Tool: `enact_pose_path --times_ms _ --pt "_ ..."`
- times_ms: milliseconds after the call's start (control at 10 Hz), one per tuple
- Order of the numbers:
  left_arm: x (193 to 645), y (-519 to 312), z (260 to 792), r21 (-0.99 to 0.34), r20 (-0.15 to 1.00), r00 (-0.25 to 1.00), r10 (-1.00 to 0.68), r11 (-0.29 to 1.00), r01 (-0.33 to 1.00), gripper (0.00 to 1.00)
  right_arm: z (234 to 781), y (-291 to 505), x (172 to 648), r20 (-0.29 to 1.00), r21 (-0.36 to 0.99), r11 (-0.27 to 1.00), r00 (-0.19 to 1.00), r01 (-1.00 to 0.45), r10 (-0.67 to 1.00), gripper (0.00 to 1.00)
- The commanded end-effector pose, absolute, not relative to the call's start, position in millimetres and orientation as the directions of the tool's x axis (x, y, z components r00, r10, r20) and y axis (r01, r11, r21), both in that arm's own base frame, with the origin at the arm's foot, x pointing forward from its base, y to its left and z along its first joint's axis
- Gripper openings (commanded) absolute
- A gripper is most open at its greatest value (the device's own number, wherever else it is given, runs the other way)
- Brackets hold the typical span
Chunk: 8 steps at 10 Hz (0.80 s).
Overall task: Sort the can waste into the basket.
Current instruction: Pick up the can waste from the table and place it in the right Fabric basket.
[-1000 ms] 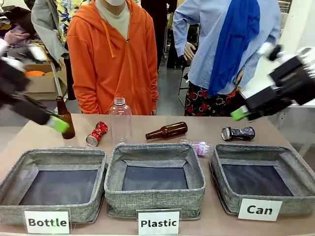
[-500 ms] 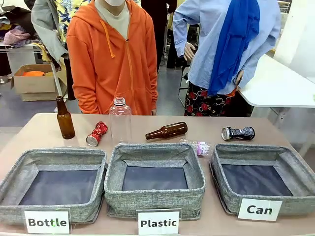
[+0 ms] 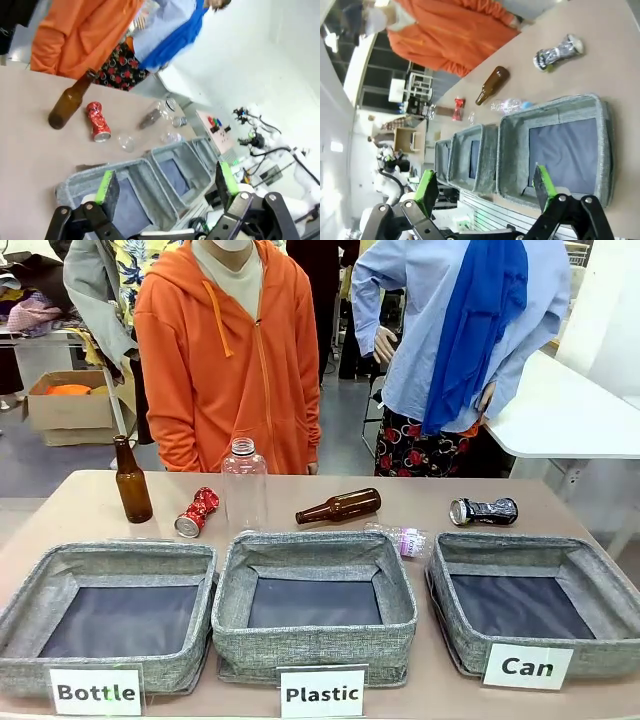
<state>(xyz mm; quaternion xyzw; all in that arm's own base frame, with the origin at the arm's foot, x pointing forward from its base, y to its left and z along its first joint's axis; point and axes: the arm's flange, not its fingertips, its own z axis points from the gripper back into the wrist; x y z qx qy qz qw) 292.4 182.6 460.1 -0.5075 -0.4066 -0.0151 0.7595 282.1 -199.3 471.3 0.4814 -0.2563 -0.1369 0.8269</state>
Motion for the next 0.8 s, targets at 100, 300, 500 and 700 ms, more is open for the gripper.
enact_pose_path --times_ms 100,300,500,700 --pt "263.6 105.5 426.7 -0.759 0.634 0.639 0.435 0.506 0.409 1.0 471.3 -199.3 282.1 0.292 0.866 0.499 0.831 -0.02 -0.473 1.0" --pt "300.0 179.0 455.2 -0.771 0.623 0.66 0.42 0.475 0.425 1.0 471.3 -199.3 282.1 0.292 0.866 0.499 0.831 -0.02 -0.473 1.0" --pt "300.0 179.0 455.2 -0.771 0.623 0.66 0.42 0.475 0.425 1.0 471.3 -199.3 282.1 0.292 0.866 0.499 0.831 -0.02 -0.473 1.0" --pt "300.0 179.0 455.2 -0.771 0.623 0.66 0.42 0.475 0.425 1.0 470.4 -196.7 281.6 0.262 0.864 0.503 0.838 0.017 -0.478 1.0"
